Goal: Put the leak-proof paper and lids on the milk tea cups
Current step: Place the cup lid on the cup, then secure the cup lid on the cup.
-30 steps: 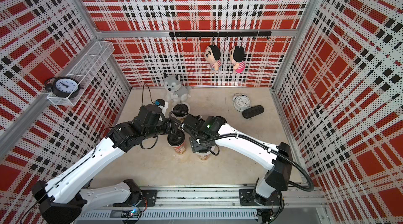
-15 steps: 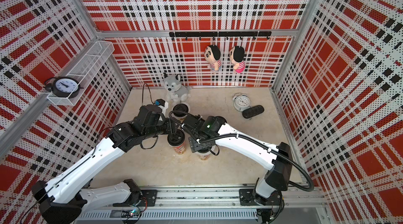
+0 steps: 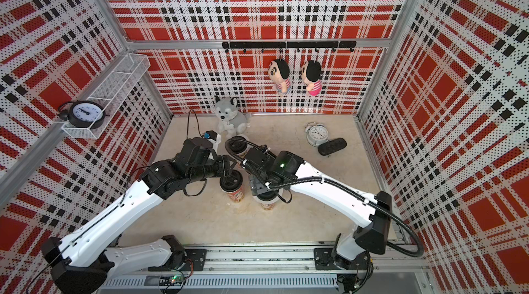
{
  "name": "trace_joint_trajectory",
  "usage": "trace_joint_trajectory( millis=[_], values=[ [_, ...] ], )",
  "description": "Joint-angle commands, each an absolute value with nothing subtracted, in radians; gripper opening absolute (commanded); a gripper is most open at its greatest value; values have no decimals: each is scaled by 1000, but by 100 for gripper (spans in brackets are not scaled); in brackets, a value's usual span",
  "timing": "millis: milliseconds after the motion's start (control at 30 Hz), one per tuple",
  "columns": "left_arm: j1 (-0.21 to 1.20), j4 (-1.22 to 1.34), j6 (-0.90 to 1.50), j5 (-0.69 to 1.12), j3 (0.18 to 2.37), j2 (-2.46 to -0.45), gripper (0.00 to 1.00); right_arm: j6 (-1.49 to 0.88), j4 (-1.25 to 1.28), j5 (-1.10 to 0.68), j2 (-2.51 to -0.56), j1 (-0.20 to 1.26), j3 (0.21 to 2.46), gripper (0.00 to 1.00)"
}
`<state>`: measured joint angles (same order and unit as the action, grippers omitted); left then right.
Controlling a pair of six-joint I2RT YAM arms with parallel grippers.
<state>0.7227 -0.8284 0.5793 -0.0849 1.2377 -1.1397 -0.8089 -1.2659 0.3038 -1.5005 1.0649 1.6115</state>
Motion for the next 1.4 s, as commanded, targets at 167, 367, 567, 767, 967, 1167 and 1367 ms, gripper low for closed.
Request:
trace_joint_trajectory(
  millis=[167, 367, 567, 767, 967, 1167, 1367],
  values=[
    [959, -921, 565, -82, 1346, -1245, 51, -897, -1187, 350, -1162, 903, 1382, 92],
    [1034, -953, 580, -98, 1382, -1327, 53, -884, -1132, 275, -995, 767, 1206, 92],
    [1054, -952, 580, -108, 1399, -1408, 53, -885, -1112, 258, -937, 741, 1123, 93],
    [1055, -947, 579, -147, 1428, -1470, 53, -891, -1091, 248, -911, 738, 1078, 93],
    [1054, -934, 575, -160, 1445, -1508, 52, -897, -1081, 238, -894, 736, 1050, 93],
    [1048, -933, 576, -165, 1445, -1522, 52, -904, -1077, 232, -878, 736, 1028, 93],
    [1049, -934, 576, -167, 1431, -1532, 52, -903, -1069, 226, -875, 737, 1018, 93]
  ],
)
